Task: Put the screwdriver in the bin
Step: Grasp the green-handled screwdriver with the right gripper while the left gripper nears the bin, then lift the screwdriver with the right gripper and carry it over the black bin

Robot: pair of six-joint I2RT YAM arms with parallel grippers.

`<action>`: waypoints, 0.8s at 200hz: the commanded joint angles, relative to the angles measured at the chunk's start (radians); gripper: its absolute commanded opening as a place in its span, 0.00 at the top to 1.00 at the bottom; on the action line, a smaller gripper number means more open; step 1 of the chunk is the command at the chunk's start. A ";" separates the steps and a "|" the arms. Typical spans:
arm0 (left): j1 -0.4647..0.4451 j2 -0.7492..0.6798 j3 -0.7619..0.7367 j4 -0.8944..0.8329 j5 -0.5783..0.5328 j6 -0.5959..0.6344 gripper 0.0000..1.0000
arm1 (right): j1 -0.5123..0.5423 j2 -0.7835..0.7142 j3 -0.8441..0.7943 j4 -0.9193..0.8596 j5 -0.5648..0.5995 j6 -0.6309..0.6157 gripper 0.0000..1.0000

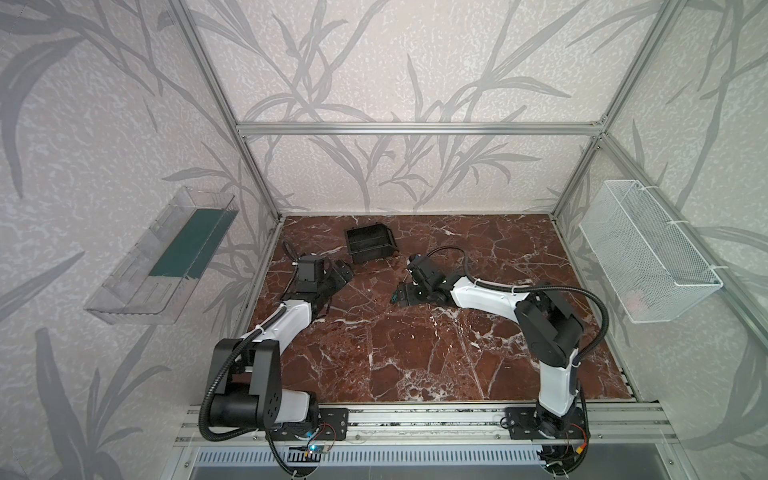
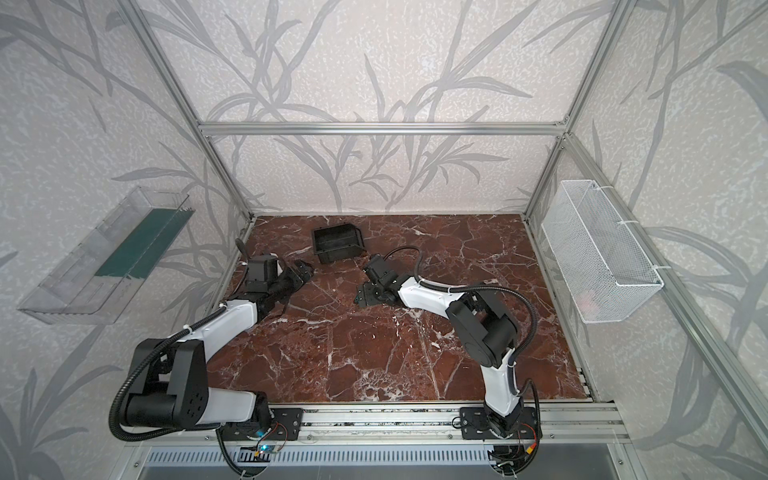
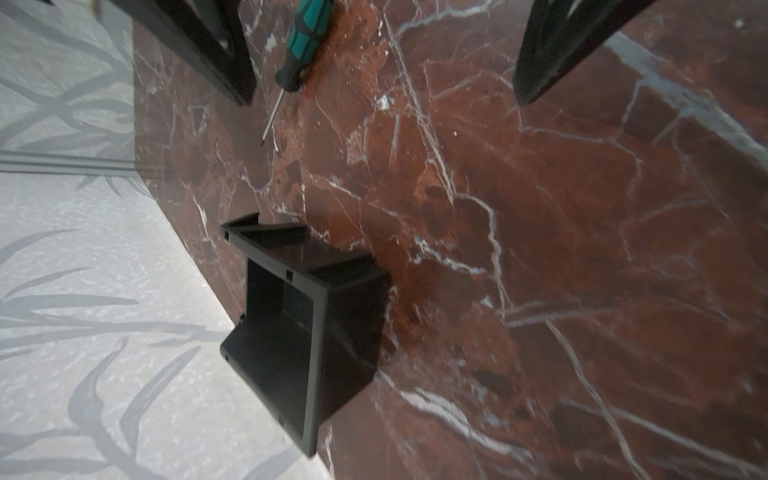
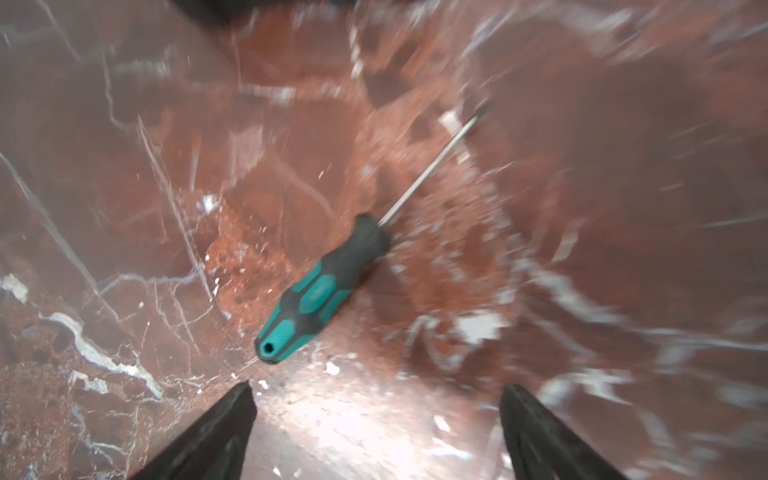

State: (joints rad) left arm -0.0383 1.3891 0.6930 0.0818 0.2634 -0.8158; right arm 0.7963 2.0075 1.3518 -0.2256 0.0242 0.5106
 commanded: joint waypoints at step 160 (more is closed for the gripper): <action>-0.013 -0.159 0.015 -0.147 -0.119 0.069 0.01 | 0.014 0.212 0.208 -0.223 0.165 -0.012 0.80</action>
State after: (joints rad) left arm -0.0414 1.2404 0.6666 -0.0010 0.2104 -0.7837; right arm 0.8223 2.2139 1.6024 -0.3355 0.1116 0.5301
